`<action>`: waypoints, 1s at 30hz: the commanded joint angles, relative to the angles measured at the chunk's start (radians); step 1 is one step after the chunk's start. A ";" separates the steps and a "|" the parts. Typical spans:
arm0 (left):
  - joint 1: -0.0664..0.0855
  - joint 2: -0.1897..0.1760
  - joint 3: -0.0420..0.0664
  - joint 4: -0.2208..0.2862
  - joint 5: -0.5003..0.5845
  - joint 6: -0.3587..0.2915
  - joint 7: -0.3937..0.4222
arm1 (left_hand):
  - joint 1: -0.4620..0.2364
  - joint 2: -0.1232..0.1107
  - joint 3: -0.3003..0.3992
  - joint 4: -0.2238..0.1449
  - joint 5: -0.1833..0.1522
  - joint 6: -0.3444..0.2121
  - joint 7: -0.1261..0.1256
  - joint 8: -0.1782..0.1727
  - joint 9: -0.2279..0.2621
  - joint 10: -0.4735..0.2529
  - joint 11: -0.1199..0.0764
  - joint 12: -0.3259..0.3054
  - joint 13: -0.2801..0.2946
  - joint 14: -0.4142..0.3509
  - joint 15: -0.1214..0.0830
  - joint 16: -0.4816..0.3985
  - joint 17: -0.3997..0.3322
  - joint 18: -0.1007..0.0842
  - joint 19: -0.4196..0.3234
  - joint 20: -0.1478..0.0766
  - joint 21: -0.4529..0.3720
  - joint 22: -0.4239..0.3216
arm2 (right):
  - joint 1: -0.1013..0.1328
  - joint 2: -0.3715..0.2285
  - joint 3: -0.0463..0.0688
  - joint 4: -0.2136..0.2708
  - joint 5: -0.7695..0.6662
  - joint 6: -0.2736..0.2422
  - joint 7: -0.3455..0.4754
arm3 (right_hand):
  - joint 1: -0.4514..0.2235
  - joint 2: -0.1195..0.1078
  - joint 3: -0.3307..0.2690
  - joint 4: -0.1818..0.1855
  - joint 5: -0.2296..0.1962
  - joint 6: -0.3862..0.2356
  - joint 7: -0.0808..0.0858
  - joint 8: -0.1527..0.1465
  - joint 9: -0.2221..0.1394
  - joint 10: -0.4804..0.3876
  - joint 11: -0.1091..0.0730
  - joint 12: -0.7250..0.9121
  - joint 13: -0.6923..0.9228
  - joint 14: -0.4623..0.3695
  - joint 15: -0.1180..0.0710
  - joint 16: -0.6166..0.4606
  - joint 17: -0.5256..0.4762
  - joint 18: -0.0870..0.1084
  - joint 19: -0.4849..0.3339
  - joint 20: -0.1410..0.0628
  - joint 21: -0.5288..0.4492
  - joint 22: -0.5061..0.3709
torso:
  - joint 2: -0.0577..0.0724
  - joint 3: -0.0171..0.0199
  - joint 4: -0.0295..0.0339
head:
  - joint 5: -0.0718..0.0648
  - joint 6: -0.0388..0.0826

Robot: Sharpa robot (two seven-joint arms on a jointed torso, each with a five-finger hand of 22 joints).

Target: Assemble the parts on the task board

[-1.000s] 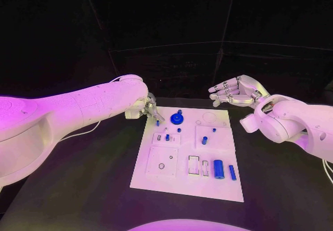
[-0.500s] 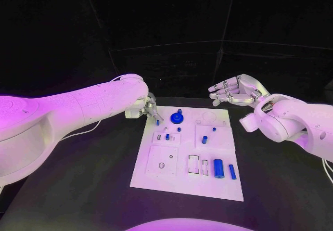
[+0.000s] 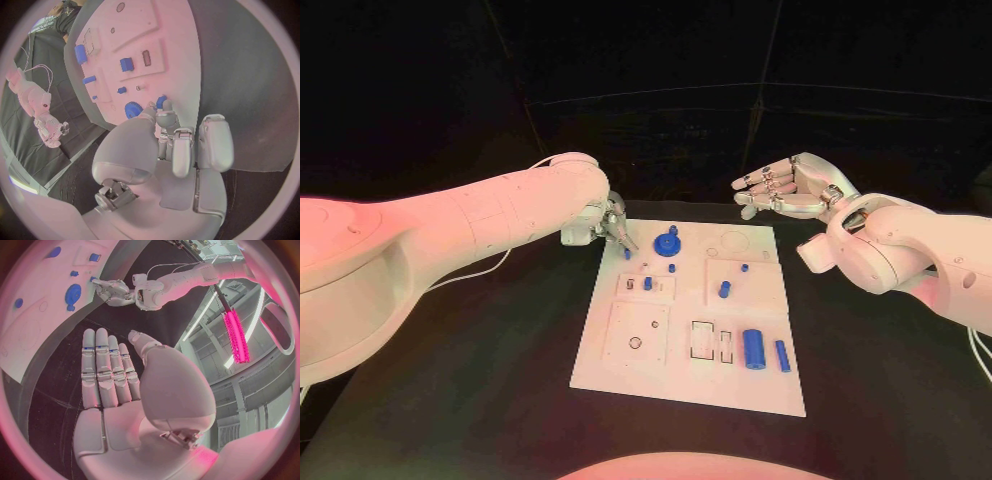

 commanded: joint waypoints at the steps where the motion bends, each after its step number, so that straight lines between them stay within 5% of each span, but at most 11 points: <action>1: 0.002 0.002 0.001 -0.001 -0.005 0.002 0.015 | 0.033 0.013 0.022 -0.024 -0.002 -0.001 -0.006 -0.004 -0.003 0.002 -0.006 0.004 -0.002 0.104 -0.005 0.003 0.263 0.008 0.012 0.000 0.002 -0.001 | 0.002 0.001 0.001 0.001 0.004 -0.001 0.006 | -0.005 0.003 0.001 -0.006 0.004 -0.009 0.001 -0.004 0.000 -0.009 0.001 -0.002 -0.001 0.003 0.005 -0.006 -0.001 0.002 -0.002 0.006 -0.003 -0.001 | 0.000 -0.0001 0.0003 | 0.000 -0.001; 9: 0.002 0.001 0.001 0.001 -0.004 0.005 0.028 | 0.096 0.031 0.103 -0.090 -0.001 -0.009 -0.006 -0.013 -0.016 -0.003 -0.007 -0.005 -0.009 0.104 -0.007 0.003 0.263 0.008 0.011 -0.003 0.001 -0.001 | 0.002 0.001 0.001 0.001 0.004 0.000 0.006 | -0.005 0.003 0.001 -0.006 0.004 -0.009 0.001 -0.004 0.000 -0.009 0.001 -0.002 -0.001 0.003 0.005 -0.006 -0.001 0.002 -0.002 0.006 -0.003 -0.001 | 0.000 -0.0001 -0.0001 | -0.001 -0.003; 14: 0.002 -0.007 0.001 0.011 0.002 -0.010 0.039 | 0.083 0.010 0.242 -0.153 0.007 -0.013 0.008 -0.009 -0.026 -0.004 0.003 -0.015 -0.021 0.104 0.003 0.003 0.263 0.008 0.011 0.004 -0.001 0.000 | 0.002 0.002 0.001 0.001 0.004 0.001 0.006 | -0.005 0.003 0.001 -0.006 0.004 -0.009 0.001 -0.004 0.000 -0.009 0.001 -0.002 -0.001 0.003 0.005 -0.006 -0.001 0.002 -0.002 0.006 -0.003 -0.001 | -0.001 0.0001 0.0010 | -0.001 -0.003; 24: 0.002 -0.052 0.001 0.064 0.096 -0.093 0.060 | -0.065 -0.106 0.509 -0.222 0.151 -0.011 0.005 0.047 -0.013 0.010 0.003 -0.016 -0.038 0.104 0.004 0.003 0.263 0.008 0.013 0.008 -0.004 0.005 | 0.002 0.002 0.001 -0.001 0.004 0.002 0.006 | -0.005 0.004 0.003 -0.007 0.006 -0.009 0.001 -0.004 0.001 -0.009 0.001 -0.001 -0.001 0.004 0.005 -0.007 -0.001 0.002 -0.001 0.006 -0.004 -0.002 | -0.002 -0.0001 0.0024 | 0.001 -0.003; 30: 0.002 -0.099 0.000 0.131 0.155 -0.144 0.068 | -0.111 -0.141 0.564 -0.233 0.273 -0.002 0.000 0.072 -0.002 0.023 -0.003 -0.009 -0.035 0.104 0.001 0.003 0.263 0.007 0.016 0.005 0.001 0.013 | 0.002 0.002 0.001 -0.003 0.004 0.002 0.005 | -0.005 0.005 0.003 -0.007 0.007 -0.009 0.001 -0.004 0.001 -0.009 0.001 -0.001 -0.001 0.004 0.005 -0.007 -0.001 0.002 0.000 0.006 -0.005 -0.002 | -0.002 0.0002 0.0022 | 0.003 -0.003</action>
